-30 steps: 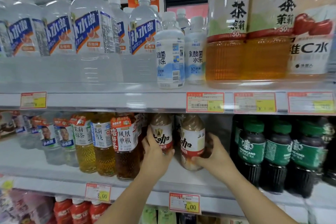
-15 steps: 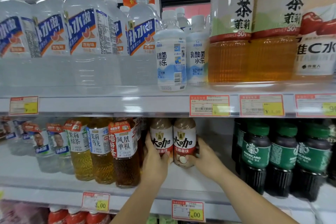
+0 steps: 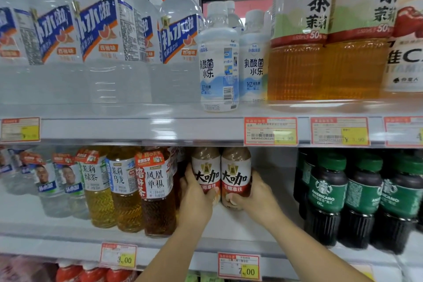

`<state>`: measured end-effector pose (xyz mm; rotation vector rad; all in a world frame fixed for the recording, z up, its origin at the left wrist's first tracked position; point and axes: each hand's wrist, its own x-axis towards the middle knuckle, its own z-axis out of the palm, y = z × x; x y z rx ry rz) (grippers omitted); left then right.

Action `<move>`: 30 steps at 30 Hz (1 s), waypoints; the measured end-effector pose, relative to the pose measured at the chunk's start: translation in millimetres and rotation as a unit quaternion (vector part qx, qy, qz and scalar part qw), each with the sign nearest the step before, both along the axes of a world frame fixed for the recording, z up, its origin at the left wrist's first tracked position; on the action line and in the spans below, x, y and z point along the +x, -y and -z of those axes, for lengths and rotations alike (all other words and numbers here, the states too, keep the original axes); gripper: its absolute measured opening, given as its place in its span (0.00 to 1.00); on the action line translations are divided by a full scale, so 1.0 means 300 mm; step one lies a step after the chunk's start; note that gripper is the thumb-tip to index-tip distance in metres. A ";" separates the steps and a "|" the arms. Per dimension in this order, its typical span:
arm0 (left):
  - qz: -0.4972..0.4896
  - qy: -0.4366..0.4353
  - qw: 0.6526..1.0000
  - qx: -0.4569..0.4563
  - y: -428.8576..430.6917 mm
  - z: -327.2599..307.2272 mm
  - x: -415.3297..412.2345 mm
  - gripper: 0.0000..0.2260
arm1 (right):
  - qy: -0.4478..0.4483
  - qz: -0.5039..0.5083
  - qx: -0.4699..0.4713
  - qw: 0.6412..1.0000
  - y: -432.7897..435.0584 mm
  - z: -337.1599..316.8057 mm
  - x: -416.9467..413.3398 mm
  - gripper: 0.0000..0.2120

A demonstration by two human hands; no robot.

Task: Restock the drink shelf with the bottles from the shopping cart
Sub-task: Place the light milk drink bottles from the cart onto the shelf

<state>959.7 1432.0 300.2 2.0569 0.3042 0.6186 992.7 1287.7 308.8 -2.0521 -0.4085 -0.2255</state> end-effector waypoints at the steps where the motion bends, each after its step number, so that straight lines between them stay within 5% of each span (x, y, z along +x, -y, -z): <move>1: -0.003 -0.002 1.000 -0.001 0.002 0.002 0.002 0.39 | 0.001 0.004 -0.003 1.000 -0.002 0.002 0.002 0.29; 9: 0.038 0.017 0.999 0.020 0.014 -0.038 -0.074 0.43 | 0.060 0.040 -0.011 0.997 0.000 -0.002 -0.064 0.35; 11: 0.062 0.081 0.993 0.064 0.015 -0.043 -0.178 0.35 | 0.145 0.058 -0.006 0.988 -0.002 -0.013 -0.153 0.33; 14: 0.091 0.155 0.973 0.145 -0.027 -0.010 -0.369 0.23 | 0.250 -0.049 -0.021 0.967 -0.056 0.000 -0.302 0.19; 17: 0.049 0.184 0.966 0.177 -0.130 0.105 -0.554 0.12 | 0.233 -0.197 -0.067 0.950 -0.168 0.098 -0.426 0.11; 24: -0.225 -0.004 0.971 0.083 -0.404 0.603 -1.041 0.10 | 0.105 -0.395 -0.164 0.898 -0.525 0.498 -0.666 0.10; 30: -0.389 -0.223 0.890 -0.084 -0.437 1.029 -1.464 0.10 | 0.008 -0.521 -0.284 0.805 -0.801 0.942 -0.858 0.09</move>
